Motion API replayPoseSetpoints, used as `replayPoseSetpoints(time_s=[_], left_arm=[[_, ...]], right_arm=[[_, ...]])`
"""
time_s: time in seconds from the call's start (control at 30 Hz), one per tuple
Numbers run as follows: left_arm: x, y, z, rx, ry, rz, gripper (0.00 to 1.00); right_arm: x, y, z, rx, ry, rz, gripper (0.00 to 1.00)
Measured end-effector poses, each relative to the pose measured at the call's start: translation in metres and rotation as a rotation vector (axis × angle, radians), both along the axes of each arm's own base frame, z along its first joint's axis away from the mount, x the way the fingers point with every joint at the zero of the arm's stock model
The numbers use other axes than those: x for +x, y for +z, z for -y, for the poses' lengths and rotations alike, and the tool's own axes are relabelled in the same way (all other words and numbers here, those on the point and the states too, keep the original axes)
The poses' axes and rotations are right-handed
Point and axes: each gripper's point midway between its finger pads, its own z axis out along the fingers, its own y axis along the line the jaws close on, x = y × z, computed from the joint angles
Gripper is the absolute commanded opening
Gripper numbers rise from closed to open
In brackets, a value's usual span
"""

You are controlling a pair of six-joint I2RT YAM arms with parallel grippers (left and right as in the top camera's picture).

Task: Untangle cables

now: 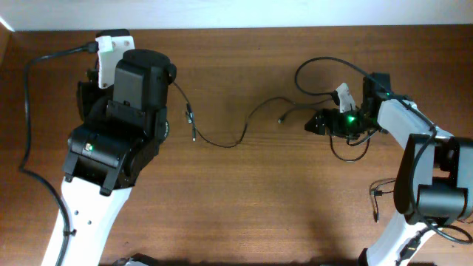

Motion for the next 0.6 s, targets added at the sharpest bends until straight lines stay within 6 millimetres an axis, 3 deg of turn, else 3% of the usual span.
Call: replayPoseSetpoints(time_s=[0.13, 0.23, 0.3, 0.43, 0.5, 0.53, 0.6], left_arm=[[-0.001, 0.001, -0.001, 0.007, 0.007, 0.001, 0.00], [0.001, 0.000, 0.000, -0.001, -0.002, 0.002, 0.00], [0.004, -0.003, 0.006, -0.026, -0.037, -0.006, 0.00], [0.010, -0.009, 0.017, -0.075, -0.104, -0.018, 0.00], [0.013, -0.010, 0.022, -0.097, -0.131, -0.015, 0.00], [0.015, -0.010, 0.024, -0.104, -0.140, -0.010, 0.00], [0.016, -0.010, 0.026, -0.112, -0.150, -0.009, 0.00]], right_arm=[[0.005, -0.004, 0.018, -0.108, -0.052, -0.006, 0.96], [0.007, 0.000, 0.018, -0.068, -0.046, 0.016, 0.98], [0.005, 0.010, 0.003, 0.061, 0.035, 0.069, 0.98], [-0.001, 0.040, -0.046, 0.293, 0.203, 0.179, 0.99], [-0.002, 0.044, -0.071, 0.322, 0.280, 0.222, 0.99], [0.006, 0.048, -0.092, 0.319, 0.326, 0.287, 1.00], [0.013, 0.048, -0.111, 0.304, 0.340, 0.318, 0.99]])
